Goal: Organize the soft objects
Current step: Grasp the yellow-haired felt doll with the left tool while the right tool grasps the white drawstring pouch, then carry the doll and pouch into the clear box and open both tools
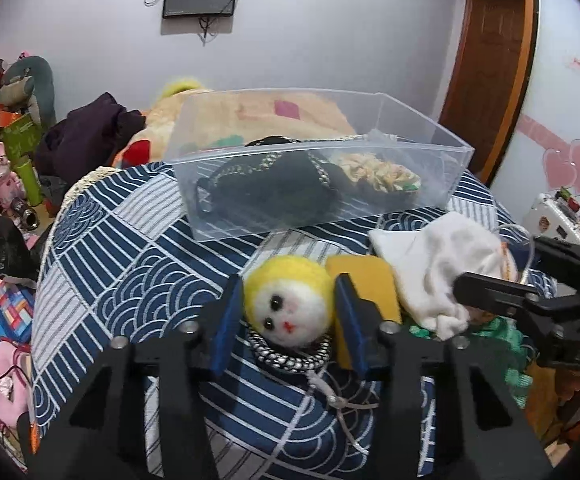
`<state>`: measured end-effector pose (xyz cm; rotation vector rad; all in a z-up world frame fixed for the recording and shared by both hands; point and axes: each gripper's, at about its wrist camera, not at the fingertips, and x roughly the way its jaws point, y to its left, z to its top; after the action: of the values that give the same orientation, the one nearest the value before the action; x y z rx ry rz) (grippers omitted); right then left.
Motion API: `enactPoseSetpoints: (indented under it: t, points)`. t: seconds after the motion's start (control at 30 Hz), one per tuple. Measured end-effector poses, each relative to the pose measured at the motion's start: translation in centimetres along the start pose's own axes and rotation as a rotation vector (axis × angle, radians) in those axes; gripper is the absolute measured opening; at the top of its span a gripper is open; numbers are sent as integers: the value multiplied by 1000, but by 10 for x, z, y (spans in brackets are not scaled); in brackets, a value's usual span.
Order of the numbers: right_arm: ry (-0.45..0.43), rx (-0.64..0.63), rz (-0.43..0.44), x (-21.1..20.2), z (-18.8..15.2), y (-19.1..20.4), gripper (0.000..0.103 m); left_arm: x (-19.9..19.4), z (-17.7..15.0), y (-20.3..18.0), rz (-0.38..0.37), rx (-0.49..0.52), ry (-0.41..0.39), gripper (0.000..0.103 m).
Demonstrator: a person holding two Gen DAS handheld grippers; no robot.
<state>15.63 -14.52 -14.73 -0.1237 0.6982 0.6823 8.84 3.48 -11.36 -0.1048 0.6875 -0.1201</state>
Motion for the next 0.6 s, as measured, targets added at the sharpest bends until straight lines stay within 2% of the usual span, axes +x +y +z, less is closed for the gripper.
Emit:
enactPoseSetpoints:
  t: [0.1,0.2,0.6]
  points:
    - [-5,7,6,-1,-1,0,30,-2,-1,-1,6,8,-7,41]
    - [-23,12,3,-6,-2,-1,23,-6,-1,-1,4,-3,-17,40]
    - [-170,51,-38,-50,15,-14,22,-52,22,1,-29,-28,-158,40]
